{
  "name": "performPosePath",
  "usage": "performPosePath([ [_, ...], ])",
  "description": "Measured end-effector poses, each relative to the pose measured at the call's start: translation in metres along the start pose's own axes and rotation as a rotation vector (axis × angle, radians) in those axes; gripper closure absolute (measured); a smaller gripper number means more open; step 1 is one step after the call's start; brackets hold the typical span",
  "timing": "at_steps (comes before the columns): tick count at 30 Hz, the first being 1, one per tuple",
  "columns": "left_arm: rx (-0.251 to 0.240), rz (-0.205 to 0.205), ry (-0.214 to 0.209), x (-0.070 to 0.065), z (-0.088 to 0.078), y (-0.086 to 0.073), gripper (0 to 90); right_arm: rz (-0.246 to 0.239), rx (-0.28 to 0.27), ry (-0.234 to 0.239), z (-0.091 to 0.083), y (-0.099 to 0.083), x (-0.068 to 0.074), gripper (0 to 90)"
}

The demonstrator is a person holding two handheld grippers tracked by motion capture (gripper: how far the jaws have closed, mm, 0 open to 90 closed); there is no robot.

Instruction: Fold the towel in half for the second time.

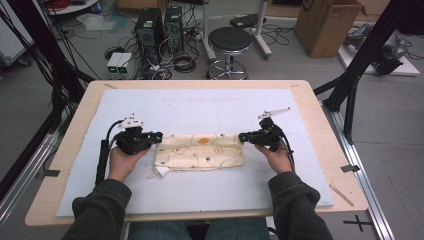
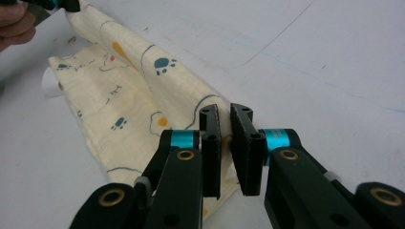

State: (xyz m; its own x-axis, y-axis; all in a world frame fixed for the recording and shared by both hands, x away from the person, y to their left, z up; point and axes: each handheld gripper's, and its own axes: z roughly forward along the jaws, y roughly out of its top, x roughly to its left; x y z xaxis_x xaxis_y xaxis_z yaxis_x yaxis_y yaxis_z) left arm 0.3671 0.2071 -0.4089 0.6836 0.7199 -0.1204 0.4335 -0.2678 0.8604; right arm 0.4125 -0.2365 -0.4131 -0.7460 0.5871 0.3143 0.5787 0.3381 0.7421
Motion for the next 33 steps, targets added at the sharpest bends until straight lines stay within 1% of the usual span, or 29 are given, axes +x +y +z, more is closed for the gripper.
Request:
performPosePath([
  [3, -0.004, -0.012, -0.002, 0.0, -0.002, -0.006, 84.7, -0.008, -0.001, 0.009, -0.001, -0.003, 0.003, 82.5],
  [6, -0.004, -0.014, -0.009, -0.002, -0.003, -0.011, 84.7, -0.021, 0.005, 0.014, -0.001, -0.006, 0.006, 82.5],
  [9, 0.007, 0.009, -0.015, -0.005, -0.006, -0.013, 84.6, -0.032, 0.014, 0.016, -0.001, -0.009, 0.01, 82.4],
  [11, 0.003, 0.02, -0.015, -0.007, -0.008, -0.014, 84.6, -0.043, 0.011, 0.017, -0.002, -0.011, 0.01, 82.3],
  [12, 0.006, 0.023, -0.021, -0.008, -0.009, -0.015, 84.6, -0.033, 0.018, 0.022, -0.002, -0.012, 0.012, 82.2],
  [13, 0.008, 0.032, -0.019, -0.01, -0.009, -0.016, 84.4, -0.04, 0.02, 0.021, -0.002, -0.013, 0.012, 82.0],
  [18, 0.017, 0.045, -0.032, -0.014, -0.012, -0.025, 84.1, -0.051, 0.03, 0.024, -0.003, -0.02, 0.016, 81.4],
  [19, 0.019, 0.049, -0.036, -0.015, -0.012, -0.026, 84.1, -0.056, 0.031, 0.022, -0.003, -0.021, 0.017, 81.3],
  [20, 0.026, 0.054, -0.038, -0.016, -0.013, -0.026, 84.1, -0.05, 0.035, 0.022, -0.003, -0.022, 0.018, 81.0],
  [22, 0.025, 0.063, -0.041, -0.018, -0.014, -0.025, 84.1, -0.062, 0.036, 0.015, -0.003, -0.025, 0.019, 80.7],
  [28, 0.064, 0.104, -0.054, -0.025, -0.016, -0.027, 84.0, -0.073, 0.043, 0.013, -0.005, -0.03, 0.023, 80.0],
  [29, 0.077, 0.12, -0.054, -0.026, -0.017, -0.027, 84.0, -0.078, 0.043, 0.012, -0.005, -0.031, 0.023, 79.7],
  [30, 0.08, 0.123, -0.055, -0.028, -0.017, -0.027, 84.0, -0.081, 0.045, 0.013, -0.005, -0.031, 0.024, 79.5],
  [32, 0.095, 0.143, -0.056, -0.031, -0.018, -0.027, 83.8, -0.092, 0.048, 0.007, -0.006, -0.033, 0.026, 79.0],
  [33, 0.103, 0.15, -0.058, -0.032, -0.018, -0.028, 83.7, -0.09, 0.054, 0.006, -0.006, -0.033, 0.026, 78.5],
])
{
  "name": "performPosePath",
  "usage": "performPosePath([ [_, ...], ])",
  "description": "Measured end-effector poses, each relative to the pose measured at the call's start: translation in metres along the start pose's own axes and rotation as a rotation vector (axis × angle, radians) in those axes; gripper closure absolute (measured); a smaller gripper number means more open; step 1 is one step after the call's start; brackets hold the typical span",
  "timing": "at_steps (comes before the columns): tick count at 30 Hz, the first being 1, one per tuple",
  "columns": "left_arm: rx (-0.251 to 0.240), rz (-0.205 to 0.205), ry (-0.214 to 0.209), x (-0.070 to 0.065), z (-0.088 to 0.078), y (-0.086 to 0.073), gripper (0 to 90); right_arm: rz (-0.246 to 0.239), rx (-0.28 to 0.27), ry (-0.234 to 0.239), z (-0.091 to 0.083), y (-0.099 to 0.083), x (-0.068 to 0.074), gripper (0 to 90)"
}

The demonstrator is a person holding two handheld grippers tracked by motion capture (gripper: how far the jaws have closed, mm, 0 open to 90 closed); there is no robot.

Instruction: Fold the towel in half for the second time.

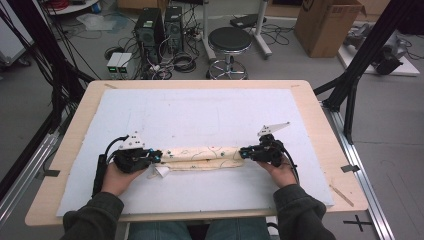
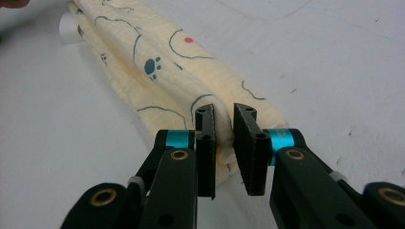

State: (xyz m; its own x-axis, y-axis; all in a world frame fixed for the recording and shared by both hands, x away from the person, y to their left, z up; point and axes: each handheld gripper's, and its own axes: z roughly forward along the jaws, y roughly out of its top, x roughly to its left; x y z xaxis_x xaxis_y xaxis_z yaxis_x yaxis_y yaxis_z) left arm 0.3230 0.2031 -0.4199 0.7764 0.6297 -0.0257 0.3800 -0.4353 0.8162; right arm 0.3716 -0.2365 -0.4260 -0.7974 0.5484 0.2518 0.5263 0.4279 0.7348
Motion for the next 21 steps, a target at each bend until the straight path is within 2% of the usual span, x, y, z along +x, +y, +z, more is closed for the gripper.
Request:
performPosePath([
  [6, 0.03, 0.025, -0.007, -0.006, 0.0, -0.002, 82.6, -0.005, 0.006, 0.004, -0.001, -0.006, 0.003, 77.1],
  [8, 0.02, 0.014, -0.009, -0.007, 0.001, -0.007, 81.8, -0.016, 0.012, 0.003, -0.001, -0.008, 0.004, 76.3],
  [14, 0.035, -0.011, -0.019, -0.006, -0.001, -0.017, 76.6, -0.024, 0.035, 0.008, -0.001, -0.014, 0.008, 73.4],
  [18, 0.044, -0.021, -0.033, -0.008, 0.0, -0.017, 66.1, -0.027, 0.037, 0.009, 0.0, -0.017, 0.01, 69.5],
  [21, 0.029, -0.016, -0.045, -0.011, -0.003, -0.016, 56.0, -0.012, 0.048, 0.015, -0.001, -0.02, 0.011, 63.3],
])
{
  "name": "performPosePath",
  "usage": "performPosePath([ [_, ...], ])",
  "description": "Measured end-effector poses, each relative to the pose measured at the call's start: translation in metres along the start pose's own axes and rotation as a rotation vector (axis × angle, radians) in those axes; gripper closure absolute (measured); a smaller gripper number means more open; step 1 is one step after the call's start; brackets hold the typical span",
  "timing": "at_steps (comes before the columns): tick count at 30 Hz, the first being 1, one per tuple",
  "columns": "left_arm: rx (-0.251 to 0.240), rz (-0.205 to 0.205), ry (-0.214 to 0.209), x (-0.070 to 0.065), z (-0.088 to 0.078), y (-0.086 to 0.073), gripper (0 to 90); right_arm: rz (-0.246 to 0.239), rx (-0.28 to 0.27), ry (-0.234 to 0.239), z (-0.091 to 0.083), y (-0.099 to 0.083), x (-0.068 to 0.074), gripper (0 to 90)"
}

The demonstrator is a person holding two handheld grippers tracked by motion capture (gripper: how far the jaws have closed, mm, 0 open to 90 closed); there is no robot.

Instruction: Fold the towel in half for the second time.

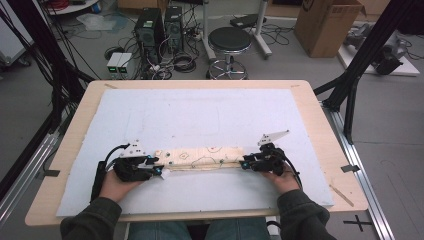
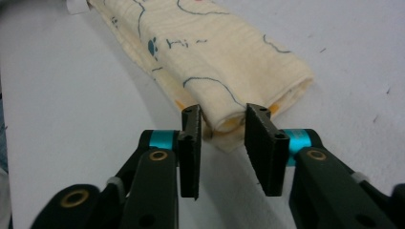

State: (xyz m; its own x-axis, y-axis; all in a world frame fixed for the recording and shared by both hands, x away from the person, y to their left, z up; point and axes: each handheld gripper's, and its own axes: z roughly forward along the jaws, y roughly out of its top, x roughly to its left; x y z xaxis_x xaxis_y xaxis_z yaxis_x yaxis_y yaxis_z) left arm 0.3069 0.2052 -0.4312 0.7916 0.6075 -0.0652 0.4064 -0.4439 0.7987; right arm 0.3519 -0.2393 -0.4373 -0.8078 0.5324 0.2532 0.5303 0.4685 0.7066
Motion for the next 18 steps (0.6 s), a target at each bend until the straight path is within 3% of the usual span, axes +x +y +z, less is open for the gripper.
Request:
performPosePath([
  [4, -0.022, -0.003, 0.001, 0.0, -0.007, 0.001, 44.0, -0.01, -0.013, 0.002, -0.005, -0.002, 0.003, 51.7],
  [10, -0.089, -0.032, 0.001, 0.002, -0.019, 0.007, 39.6, -0.026, -0.081, 0.003, -0.021, 0.005, 0.005, 46.6],
  [15, -0.117, -0.037, 0.008, 0.004, -0.019, 0.019, 40.5, -0.043, -0.104, -0.008, -0.025, 0.02, 0.007, 53.6],
  [18, -0.103, -0.031, 0.024, 0.005, -0.014, 0.027, 52.5, -0.056, -0.106, -0.019, -0.022, 0.032, 0.008, 62.0],
])
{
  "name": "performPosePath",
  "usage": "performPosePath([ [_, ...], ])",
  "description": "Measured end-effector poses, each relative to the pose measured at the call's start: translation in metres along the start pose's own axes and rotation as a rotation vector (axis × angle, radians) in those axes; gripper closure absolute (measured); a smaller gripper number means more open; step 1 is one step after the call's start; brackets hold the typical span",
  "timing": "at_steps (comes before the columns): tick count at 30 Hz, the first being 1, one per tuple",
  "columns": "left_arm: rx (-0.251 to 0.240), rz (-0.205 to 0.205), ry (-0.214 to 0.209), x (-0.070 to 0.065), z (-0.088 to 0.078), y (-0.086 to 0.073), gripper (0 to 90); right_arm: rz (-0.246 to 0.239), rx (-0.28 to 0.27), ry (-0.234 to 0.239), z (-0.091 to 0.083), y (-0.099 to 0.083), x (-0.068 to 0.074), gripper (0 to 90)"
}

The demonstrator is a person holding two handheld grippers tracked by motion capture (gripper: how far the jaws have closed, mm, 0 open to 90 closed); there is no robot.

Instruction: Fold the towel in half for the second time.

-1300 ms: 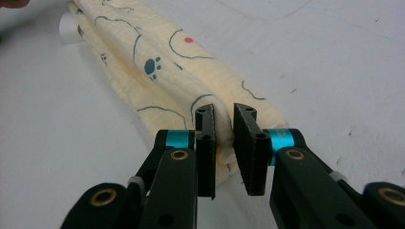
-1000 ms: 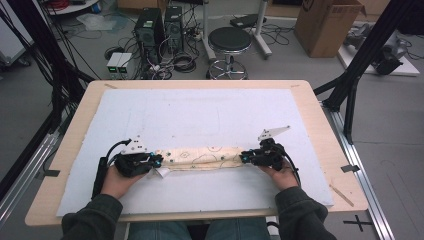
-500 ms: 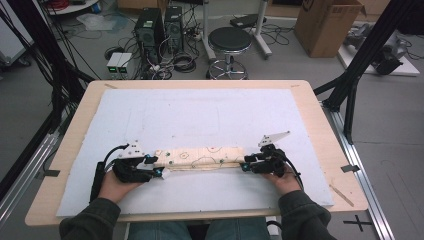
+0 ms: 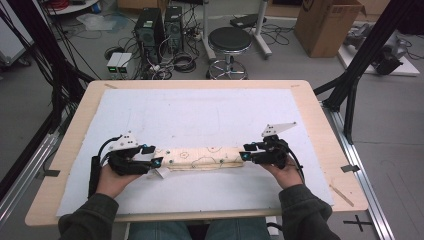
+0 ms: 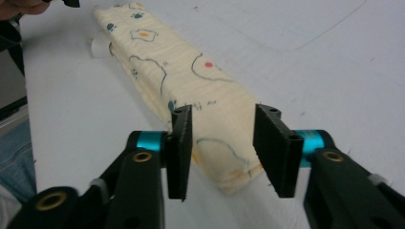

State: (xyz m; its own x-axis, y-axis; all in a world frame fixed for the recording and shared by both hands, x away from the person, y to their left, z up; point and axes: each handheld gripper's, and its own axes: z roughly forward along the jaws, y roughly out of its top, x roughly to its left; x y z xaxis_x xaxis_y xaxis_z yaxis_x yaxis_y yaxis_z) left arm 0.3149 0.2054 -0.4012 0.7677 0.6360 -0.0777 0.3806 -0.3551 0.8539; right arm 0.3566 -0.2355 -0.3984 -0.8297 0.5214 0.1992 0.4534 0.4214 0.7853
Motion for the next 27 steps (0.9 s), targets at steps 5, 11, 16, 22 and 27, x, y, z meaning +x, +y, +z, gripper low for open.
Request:
performPosePath([
  [5, 0.045, 0.005, 0.015, -0.001, 0.014, 0.002, 76.9, -0.004, 0.019, 0.025, 0.018, 0.012, 0.001, 69.2],
  [11, 0.116, 0.035, 0.016, -0.006, 0.026, -0.006, 79.5, -0.02, 0.11, 0.066, 0.046, 0.009, 0.006, 69.2],
  [16, 0.165, 0.052, 0.023, -0.005, 0.029, -0.01, 79.3, -0.039, 0.162, 0.054, 0.054, 0.0, 0.009, 69.3],
  [22, 0.205, 0.081, 0.043, -0.007, 0.031, -0.013, 77.2, -0.06, 0.173, 0.028, 0.048, -0.008, 0.01, 67.3],
  [27, 0.22, 0.095, 0.052, -0.007, 0.033, -0.015, 74.9, -0.072, 0.165, 0.001, 0.042, -0.014, 0.01, 65.6],
])
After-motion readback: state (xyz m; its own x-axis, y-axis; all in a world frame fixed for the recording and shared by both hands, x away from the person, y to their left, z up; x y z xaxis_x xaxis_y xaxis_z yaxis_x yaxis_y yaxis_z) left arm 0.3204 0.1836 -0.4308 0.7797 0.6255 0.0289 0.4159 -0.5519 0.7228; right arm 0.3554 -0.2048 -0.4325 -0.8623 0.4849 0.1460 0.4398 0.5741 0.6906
